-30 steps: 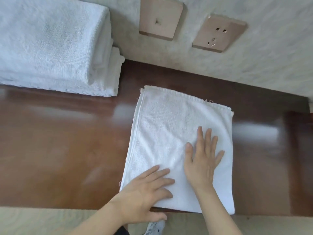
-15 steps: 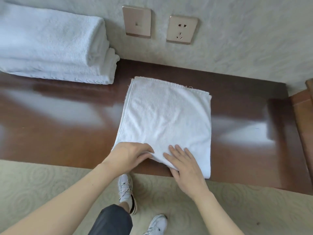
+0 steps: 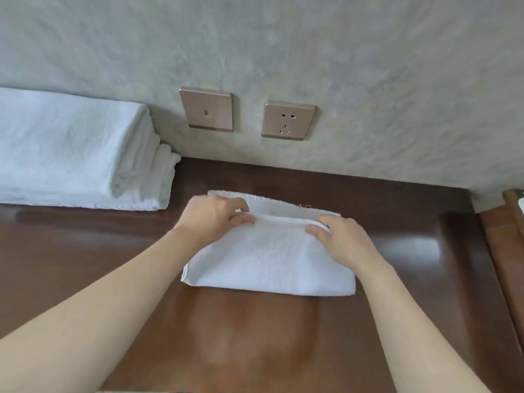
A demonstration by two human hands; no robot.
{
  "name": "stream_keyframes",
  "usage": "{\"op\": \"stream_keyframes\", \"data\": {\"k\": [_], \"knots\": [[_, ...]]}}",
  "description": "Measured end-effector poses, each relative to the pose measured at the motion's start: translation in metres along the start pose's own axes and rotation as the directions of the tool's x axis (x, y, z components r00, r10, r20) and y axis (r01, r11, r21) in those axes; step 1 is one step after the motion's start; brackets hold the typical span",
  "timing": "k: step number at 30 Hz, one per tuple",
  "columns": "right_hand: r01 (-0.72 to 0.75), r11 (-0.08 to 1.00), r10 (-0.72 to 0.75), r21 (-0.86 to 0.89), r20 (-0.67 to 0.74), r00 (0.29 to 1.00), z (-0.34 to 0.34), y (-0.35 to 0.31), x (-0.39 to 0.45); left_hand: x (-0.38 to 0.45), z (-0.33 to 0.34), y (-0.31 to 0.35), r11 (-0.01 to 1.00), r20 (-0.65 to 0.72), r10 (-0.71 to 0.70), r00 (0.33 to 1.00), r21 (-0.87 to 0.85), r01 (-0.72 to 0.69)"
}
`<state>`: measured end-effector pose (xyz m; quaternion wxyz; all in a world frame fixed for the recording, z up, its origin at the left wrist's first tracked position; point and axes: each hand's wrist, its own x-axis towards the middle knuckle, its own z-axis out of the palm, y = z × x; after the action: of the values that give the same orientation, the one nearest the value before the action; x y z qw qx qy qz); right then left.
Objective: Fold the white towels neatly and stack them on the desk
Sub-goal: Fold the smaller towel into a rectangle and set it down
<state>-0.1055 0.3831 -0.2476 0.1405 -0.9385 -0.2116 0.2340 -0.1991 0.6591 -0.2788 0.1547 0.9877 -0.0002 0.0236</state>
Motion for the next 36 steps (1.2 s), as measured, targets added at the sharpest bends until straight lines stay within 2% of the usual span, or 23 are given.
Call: {"op": "stream_keyframes", "data": {"k": [4,6,8,9,10,12,14,17,18,20,23,25,26,28,31,33,34,36], "knots": [[-0.035,0.995,0.035,-0.095,-0.001,0.999,-0.001,0.011,0.044,0.047,0.013,-0.023,1.000,0.137,-0.014,0.991,0.020,0.011],[-0.049,0.979,0.038,-0.200,-0.060,0.997,0.011,0.016,0.054,0.054,0.028,-0.034,0.998,0.072,0.061,0.996,-0.034,-0.058],[-0.095,0.966,0.043,-0.240,-0.212,0.976,0.028,0.018,0.054,0.052,0.040,-0.043,0.992,0.001,0.122,0.992,-0.012,-0.122],[-0.135,0.963,0.063,-0.233,-0.292,0.954,0.037,0.018,0.050,0.048,0.045,-0.046,0.995,-0.025,0.095,0.995,0.008,-0.095],[-0.191,0.960,0.106,-0.207,-0.362,0.926,0.045,0.017,0.045,0.041,0.046,-0.047,1.000,-0.050,0.029,0.998,0.005,-0.029],[-0.303,0.948,0.229,-0.096,-0.456,0.860,0.057,0.014,0.030,0.018,0.046,-0.042,0.979,-0.099,-0.191,0.977,-0.093,0.182],[-0.433,0.899,0.404,0.061,-0.496,0.769,0.065,0.008,0.014,-0.006,0.040,-0.030,0.878,-0.095,-0.441,0.892,-0.251,0.408],[-0.621,0.727,0.685,0.292,-0.366,0.630,0.076,0.005,-0.006,-0.035,0.032,-0.009,0.625,0.064,-0.691,0.720,-0.447,0.640],[-0.651,0.678,0.735,0.342,-0.325,0.595,0.078,0.004,-0.009,-0.041,0.031,-0.003,0.581,0.089,-0.723,0.685,-0.458,0.673],[-0.672,0.636,0.771,0.379,-0.279,0.572,0.081,0.003,-0.012,-0.047,0.032,0.006,0.557,0.115,-0.754,0.647,-0.410,0.722],[-0.671,0.655,0.755,0.346,-0.266,0.600,0.081,-0.002,-0.013,-0.043,0.029,0.015,0.476,0.273,-0.782,0.560,-0.319,0.820],[-0.597,0.709,0.701,0.375,-0.286,0.653,0.078,-0.009,-0.019,-0.046,0.023,0.019,0.386,0.386,-0.774,0.501,-0.339,0.858],[-0.551,0.726,0.677,0.411,-0.285,0.679,0.075,-0.014,-0.024,-0.048,0.019,0.019,0.359,0.412,-0.762,0.500,-0.373,0.855],[-0.497,0.730,0.651,0.470,-0.253,0.716,0.070,-0.025,-0.036,-0.061,0.007,0.021,0.364,0.397,-0.744,0.537,-0.433,0.825],[-0.370,0.783,0.559,0.499,-0.305,0.772,0.054,-0.049,-0.060,-0.089,-0.023,0.024,0.401,0.291,-0.722,0.628,-0.562,0.723],[-0.291,0.806,0.497,0.515,-0.323,0.806,0.041,-0.074,-0.074,-0.110,-0.051,0.024,0.478,0.196,-0.702,0.685,-0.583,0.657],[-0.260,0.816,0.466,0.516,-0.322,0.824,0.034,-0.089,-0.081,-0.120,-0.067,0.023,0.514,0.160,-0.692,0.704,-0.577,0.635],[-0.173,0.834,0.389,0.524,-0.336,0.858,0.017,-0.122,-0.096,-0.139,-0.100,0.020,0.515,0.123,-0.695,0.709,-0.603,0.609]]}}
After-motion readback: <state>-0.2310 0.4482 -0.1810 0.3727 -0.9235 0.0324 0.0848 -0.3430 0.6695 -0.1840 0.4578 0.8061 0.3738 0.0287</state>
